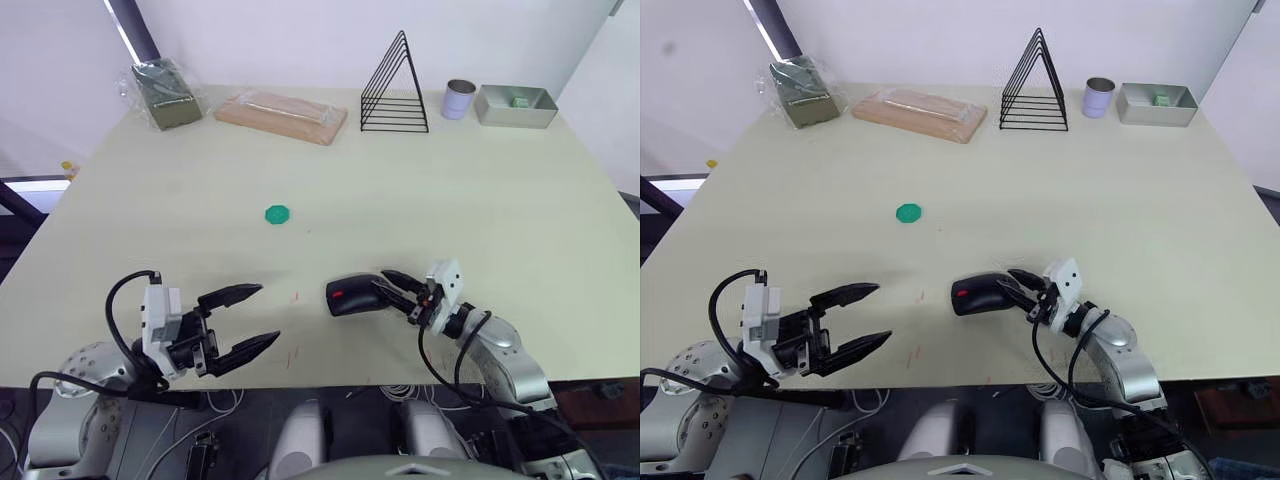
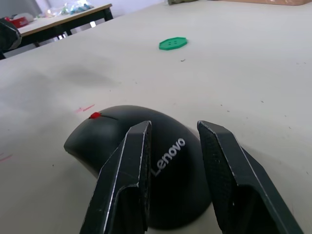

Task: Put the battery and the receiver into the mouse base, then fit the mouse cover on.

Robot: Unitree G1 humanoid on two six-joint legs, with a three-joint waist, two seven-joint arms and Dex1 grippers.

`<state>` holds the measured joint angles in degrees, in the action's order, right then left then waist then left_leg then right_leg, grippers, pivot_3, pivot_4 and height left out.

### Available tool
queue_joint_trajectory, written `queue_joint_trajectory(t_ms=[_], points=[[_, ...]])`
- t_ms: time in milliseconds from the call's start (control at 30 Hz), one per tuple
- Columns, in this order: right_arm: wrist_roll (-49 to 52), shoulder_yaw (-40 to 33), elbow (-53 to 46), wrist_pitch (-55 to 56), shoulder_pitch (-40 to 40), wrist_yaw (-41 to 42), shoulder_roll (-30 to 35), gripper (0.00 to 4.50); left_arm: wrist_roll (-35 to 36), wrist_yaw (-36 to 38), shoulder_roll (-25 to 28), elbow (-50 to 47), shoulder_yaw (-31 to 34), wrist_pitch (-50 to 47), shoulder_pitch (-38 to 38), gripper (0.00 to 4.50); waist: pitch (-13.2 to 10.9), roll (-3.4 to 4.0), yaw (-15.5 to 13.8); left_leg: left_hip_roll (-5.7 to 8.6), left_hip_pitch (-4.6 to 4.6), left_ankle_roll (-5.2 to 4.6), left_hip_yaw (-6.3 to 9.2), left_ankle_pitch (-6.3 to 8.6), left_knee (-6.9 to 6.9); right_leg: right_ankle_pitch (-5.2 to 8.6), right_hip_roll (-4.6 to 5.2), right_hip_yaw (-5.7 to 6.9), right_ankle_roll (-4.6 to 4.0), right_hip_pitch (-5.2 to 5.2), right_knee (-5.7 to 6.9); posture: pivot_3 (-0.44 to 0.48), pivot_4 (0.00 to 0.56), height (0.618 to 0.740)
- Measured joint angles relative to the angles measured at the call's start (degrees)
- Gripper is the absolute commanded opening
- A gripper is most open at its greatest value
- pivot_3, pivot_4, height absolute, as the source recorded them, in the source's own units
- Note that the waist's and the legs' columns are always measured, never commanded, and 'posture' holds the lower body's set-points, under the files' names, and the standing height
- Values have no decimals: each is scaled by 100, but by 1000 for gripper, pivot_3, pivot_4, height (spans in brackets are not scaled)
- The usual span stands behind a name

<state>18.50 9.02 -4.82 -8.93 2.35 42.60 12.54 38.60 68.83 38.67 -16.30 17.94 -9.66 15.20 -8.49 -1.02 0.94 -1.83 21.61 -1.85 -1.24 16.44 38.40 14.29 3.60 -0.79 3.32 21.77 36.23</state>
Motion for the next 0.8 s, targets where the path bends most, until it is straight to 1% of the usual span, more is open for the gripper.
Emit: queue_joint_trajectory(t_ms=[67,100,133,167,200,267,367,400,467,500,567,600,633,800], points=[[-4,-18,-229,-198,-29,-104,113,1559,11,-68,-22,0,1,-16,-3,4500,-2,2,-4,0,5,0,-1,0,0,-1,1,-2,-1,4,0,0,150,740],[177,-109,-486,-354,-108,-72,222,1559,-7,-191,-36,0,2,-55,-24,4500,-2,-1,-16,0,9,0,-1,0,2,-1,1,-2,-1,8,-1,0,150,740],[462,-234,-923,-582,-176,12,477,1559,-44,-360,-48,1,11,-116,-17,4500,-4,1,-30,1,14,0,0,0,1,-1,6,1,0,8,-8,0,150,740],[606,-335,-1153,-700,-190,64,624,1559,-57,-445,-46,1,14,-167,-12,4500,-9,9,-40,3,15,0,-1,0,0,-1,10,1,0,7,-13,0,150,740],[810,-537,-1518,-881,-217,109,927,1559,-69,-620,-47,1,18,-284,-11,4500,-9,10,-49,3,16,-1,0,1,-1,-1,11,3,1,5,-19,0,150,740],[1002,-950,-1914,-1080,-401,215,1434,1559,-131,-868,-51,-2,20,-429,43,4500,-1,-5,-54,1,18,-1,5,3,-8,-1,10,11,0,3,-28,0,150,740],[1192,-1260,-2004,-1233,-820,400,1859,2344,-165,-1057,-46,-7,26,-536,155,4500,-1,-5,-54,0,23,-2,2,4,-11,-1,17,10,-1,1,-33,0,150,740],[1275,-1426,-2023,-1290,-1036,516,2078,2791,-167,-1114,-43,-14,58,-585,218,4500,-3,-1,-56,2,23,-4,-1,5,-11,-1,29,8,-1,1,-34,0,150,740],[1372,-1697,-2025,-1341,-1236,621,2285,3655,-166,-1167,-39,-14,152,-641,312,4500,-4,-2,-54,1,23,-5,-2,6,-10,-1,42,7,-1,1,-34,0,150,740],[1383,-1801,-2028,-1343,-1294,656,2346,4254,-163,-1181,-36,-14,181,-660,319,4500,-4,-3,-51,1,22,-5,-2,5,-10,-1,42,7,-1,1,-34,0,150,740],[1450,-2055,-2079,-1332,-1436,772,2503,4461,-115,-1241,-28,-18,243,-734,307,4500,-3,-3,-43,-3,18,-4,-1,5,-7,-2,40,4,-4,0,-33,0,150,740],[1451,-2147,-2128,-1288,-1582,881,2605,4461,-106,-1266,-25,-32,253,-761,313,4500,-3,-1,-48,-4,17,-4,-1,5,-7,-2,40,4,-4,0,-33,0,150,740],[1402,-2380,-2080,-1198,-1943,1093,2813,4461,-114,-1308,-5,-36,383,-838,419,4500,-3,-5,-60,-4,17,-4,-1,5,-7,-2,40,6,-4,1,-35,0,150,740],[1362,-2527,-2009,-1096,-2005,1141,2827,4461,-126,-1380,2,-23,415,-969,426,4500,-4,-6,-74,-4,19,-4,-4,5,-6,-2,39,4,-4,2,-36,0,150,740]])
